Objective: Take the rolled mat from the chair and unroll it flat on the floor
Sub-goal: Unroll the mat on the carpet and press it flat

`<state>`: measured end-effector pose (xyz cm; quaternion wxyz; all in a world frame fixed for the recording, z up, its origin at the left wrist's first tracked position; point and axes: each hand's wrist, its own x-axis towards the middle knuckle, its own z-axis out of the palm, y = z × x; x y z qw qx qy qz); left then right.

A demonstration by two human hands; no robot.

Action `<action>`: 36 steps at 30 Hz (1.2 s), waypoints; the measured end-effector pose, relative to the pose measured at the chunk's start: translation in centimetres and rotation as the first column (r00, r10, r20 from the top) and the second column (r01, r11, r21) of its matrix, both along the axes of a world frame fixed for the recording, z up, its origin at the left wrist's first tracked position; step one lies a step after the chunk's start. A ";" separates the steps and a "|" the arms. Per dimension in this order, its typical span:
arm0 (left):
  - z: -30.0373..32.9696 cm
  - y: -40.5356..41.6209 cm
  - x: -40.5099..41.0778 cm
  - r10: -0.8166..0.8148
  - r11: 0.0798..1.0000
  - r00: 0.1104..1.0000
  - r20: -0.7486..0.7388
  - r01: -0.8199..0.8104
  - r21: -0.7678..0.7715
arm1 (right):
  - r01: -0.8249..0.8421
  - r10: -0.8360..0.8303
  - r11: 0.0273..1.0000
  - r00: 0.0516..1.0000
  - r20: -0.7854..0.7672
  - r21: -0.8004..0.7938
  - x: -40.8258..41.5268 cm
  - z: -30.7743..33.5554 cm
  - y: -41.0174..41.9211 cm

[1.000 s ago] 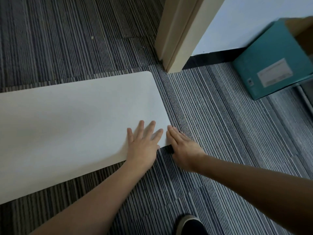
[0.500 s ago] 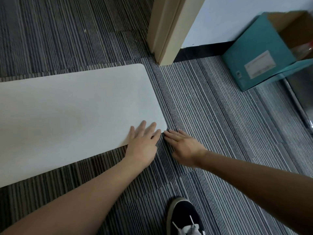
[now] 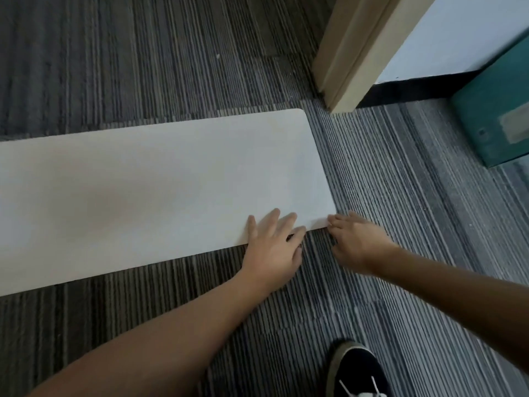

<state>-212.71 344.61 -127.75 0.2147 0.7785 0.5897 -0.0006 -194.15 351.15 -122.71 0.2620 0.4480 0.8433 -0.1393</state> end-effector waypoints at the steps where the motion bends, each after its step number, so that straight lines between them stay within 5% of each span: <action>1: 0.2 0.0 -0.7 0.014 1.000 1.000 -0.012 -0.014 -0.018 | 0.006 -0.006 1.000 1.000 0.021 0.019 -0.7 0.1 -0.1; 4: 0.4 -0.7 -3.5 0.063 0.997 0.997 -0.038 -0.065 -0.047 | -0.045 0.049 0.994 0.998 -0.033 0.100 -3.9 0.2 -0.1; 9: 0.7 -2.8 -10.3 0.127 0.991 0.988 -0.092 -0.130 -0.033 | -0.193 0.181 0.981 0.950 -0.256 -0.021 -11.1 -1.0 -2.8; 18: 2.3 -7.8 -24.5 0.046 0.992 0.978 -0.205 -0.069 -0.106 | -0.421 0.398 0.907 0.841 -0.365 0.019 -24.4 -1.2 -4.7; 26: -0.3 -12.6 -29.8 0.060 0.995 0.953 -0.297 -0.081 -0.056 | -0.488 0.467 0.873 0.841 -0.273 -0.010 -29.2 -3.0 -8.1; 30: -0.6 -13.2 -29.0 0.113 0.990 0.963 -0.243 -0.129 -0.051 | -0.568 0.558 0.823 0.811 -0.177 -0.006 -29.1 -3.1 -7.8; 36: 1.4 -13.5 -32.8 0.237 0.971 0.967 -0.099 -0.238 0.000 | -0.563 0.550 0.826 0.801 -0.234 0.015 -34.4 -1.4 -7.7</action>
